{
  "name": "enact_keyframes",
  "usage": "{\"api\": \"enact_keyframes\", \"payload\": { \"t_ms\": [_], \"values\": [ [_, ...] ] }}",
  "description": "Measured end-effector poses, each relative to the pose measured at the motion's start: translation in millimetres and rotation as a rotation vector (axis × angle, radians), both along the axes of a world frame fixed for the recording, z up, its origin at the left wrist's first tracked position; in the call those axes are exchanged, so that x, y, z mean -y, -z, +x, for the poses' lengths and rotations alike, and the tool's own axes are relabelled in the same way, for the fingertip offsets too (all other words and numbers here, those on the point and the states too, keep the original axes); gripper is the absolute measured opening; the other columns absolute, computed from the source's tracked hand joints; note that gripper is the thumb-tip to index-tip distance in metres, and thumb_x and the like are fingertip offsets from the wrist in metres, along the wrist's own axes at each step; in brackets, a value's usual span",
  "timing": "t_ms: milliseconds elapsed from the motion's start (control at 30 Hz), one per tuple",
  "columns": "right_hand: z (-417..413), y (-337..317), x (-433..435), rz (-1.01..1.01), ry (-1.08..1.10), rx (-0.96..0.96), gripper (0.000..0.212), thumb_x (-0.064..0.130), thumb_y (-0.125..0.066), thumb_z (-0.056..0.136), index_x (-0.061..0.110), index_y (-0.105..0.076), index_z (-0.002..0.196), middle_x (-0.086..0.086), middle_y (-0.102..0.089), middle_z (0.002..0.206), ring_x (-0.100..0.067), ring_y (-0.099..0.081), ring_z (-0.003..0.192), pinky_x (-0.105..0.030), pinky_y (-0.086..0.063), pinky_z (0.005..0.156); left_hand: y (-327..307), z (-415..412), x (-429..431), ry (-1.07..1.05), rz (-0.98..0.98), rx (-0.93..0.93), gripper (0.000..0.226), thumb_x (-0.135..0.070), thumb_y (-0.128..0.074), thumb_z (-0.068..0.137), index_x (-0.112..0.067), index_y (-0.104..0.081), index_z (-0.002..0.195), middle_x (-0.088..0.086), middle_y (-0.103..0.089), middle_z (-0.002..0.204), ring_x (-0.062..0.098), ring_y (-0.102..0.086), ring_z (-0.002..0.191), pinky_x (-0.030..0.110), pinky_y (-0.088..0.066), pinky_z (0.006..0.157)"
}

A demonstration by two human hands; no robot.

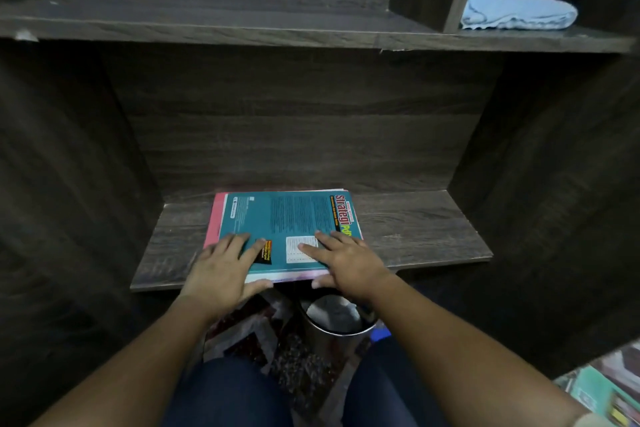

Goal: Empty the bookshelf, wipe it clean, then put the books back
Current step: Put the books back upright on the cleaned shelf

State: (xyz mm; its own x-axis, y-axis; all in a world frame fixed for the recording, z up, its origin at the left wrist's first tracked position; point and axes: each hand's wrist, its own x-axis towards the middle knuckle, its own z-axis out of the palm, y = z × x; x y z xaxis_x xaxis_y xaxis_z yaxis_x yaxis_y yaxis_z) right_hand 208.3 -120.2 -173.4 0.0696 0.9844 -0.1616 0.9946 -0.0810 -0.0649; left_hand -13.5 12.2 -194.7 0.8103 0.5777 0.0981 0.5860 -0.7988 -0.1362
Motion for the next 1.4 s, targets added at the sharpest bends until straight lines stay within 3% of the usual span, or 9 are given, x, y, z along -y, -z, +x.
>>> {"api": "enact_keyframes", "payload": {
  "t_ms": [167, 300, 400, 567, 867, 1200, 1400],
  "values": [
    [3.5, -5.0, -18.3, -0.067, 0.041, -0.024, 0.072, 0.045, -0.06, 0.091, 0.038, -0.022, 0.152, -0.001, -0.017, 0.162, -0.029, -0.017, 0.147, -0.046, -0.022, 0.117, -6.3, 12.1, 4.1, -0.085, -0.031, 0.013, 0.078, -0.077, -0.016, 0.083, -0.029, -0.044, 0.138, 0.003, -0.05, 0.131, 0.023, -0.047, 0.121, 0.045, -0.042, 0.097],
    [-0.3, -10.7, -13.0, -0.051, 0.074, -0.086, 0.072, 0.04, -0.066, 0.089, 0.034, -0.029, 0.151, -0.004, -0.023, 0.16, -0.026, -0.022, 0.146, -0.042, -0.022, 0.117, -18.1, 17.7, 14.3, -0.165, -0.107, -0.071, 0.066, -0.07, -0.036, 0.087, -0.033, -0.029, 0.141, -0.001, -0.036, 0.141, 0.02, -0.035, 0.131, 0.049, -0.027, 0.109],
    [-0.5, -18.0, 2.9, 0.022, 0.093, -0.047, 0.066, 0.038, -0.067, 0.087, 0.03, -0.039, 0.146, -0.003, -0.04, 0.149, -0.023, -0.036, 0.137, -0.039, -0.029, 0.112, -32.8, 27.2, 23.0, -0.168, -0.094, -0.128, 0.063, -0.068, -0.04, 0.086, -0.03, -0.036, 0.136, 0.0, -0.043, 0.133, 0.022, -0.04, 0.127, 0.054, -0.023, 0.109],
    [23.8, -39.6, 53.2, 0.159, 0.17, -0.011, 0.04, 0.034, -0.057, 0.091, 0.029, -0.055, 0.131, 0.0, -0.055, 0.133, -0.021, -0.05, 0.122, -0.033, -0.034, 0.102, -53.3, 56.8, 59.7, -0.092, -0.048, -0.042, 0.047, -0.057, -0.038, 0.092, -0.024, -0.048, 0.125, 0.0, -0.05, 0.123, 0.022, -0.047, 0.117, 0.042, -0.033, 0.101],
    [61.1, -73.8, 195.8, 0.157, 0.339, 0.106, 0.03, 0.036, -0.048, 0.095, 0.032, -0.058, 0.122, 0.002, -0.063, 0.121, -0.02, -0.056, 0.114, -0.038, -0.036, 0.097, -89.3, 148.0, 183.8, 0.308, -0.017, 0.13, 0.034, -0.046, -0.041, 0.096, -0.02, -0.056, 0.112, 0.003, -0.055, 0.114, 0.025, -0.052, 0.111, 0.036, -0.04, 0.089],
    [102.0, -59.6, 363.0, 0.118, 0.597, 0.088, 0.027, 0.032, -0.048, 0.094, 0.025, -0.062, 0.117, -0.003, -0.067, 0.111, -0.026, -0.063, 0.099, -0.04, -0.052, 0.083, -77.4, 241.5, 318.5, 0.683, -0.118, 0.038, 0.033, -0.042, -0.042, 0.097, -0.023, -0.052, 0.121, -0.001, -0.052, 0.118, 0.02, -0.05, 0.109, 0.036, -0.042, 0.089],
    [121.6, -20.8, 425.9, -0.013, 0.763, 0.017, 0.03, 0.029, -0.048, 0.096, 0.026, -0.059, 0.125, -0.004, -0.064, 0.121, -0.026, -0.06, 0.107, -0.036, -0.049, 0.084, -50.9, 273.6, 371.8, 0.847, -0.152, -0.101, 0.027, -0.038, -0.042, 0.098, -0.019, -0.05, 0.116, 0.001, -0.051, 0.116, 0.021, -0.051, 0.106, 0.034, -0.042, 0.083]
  ]
}}
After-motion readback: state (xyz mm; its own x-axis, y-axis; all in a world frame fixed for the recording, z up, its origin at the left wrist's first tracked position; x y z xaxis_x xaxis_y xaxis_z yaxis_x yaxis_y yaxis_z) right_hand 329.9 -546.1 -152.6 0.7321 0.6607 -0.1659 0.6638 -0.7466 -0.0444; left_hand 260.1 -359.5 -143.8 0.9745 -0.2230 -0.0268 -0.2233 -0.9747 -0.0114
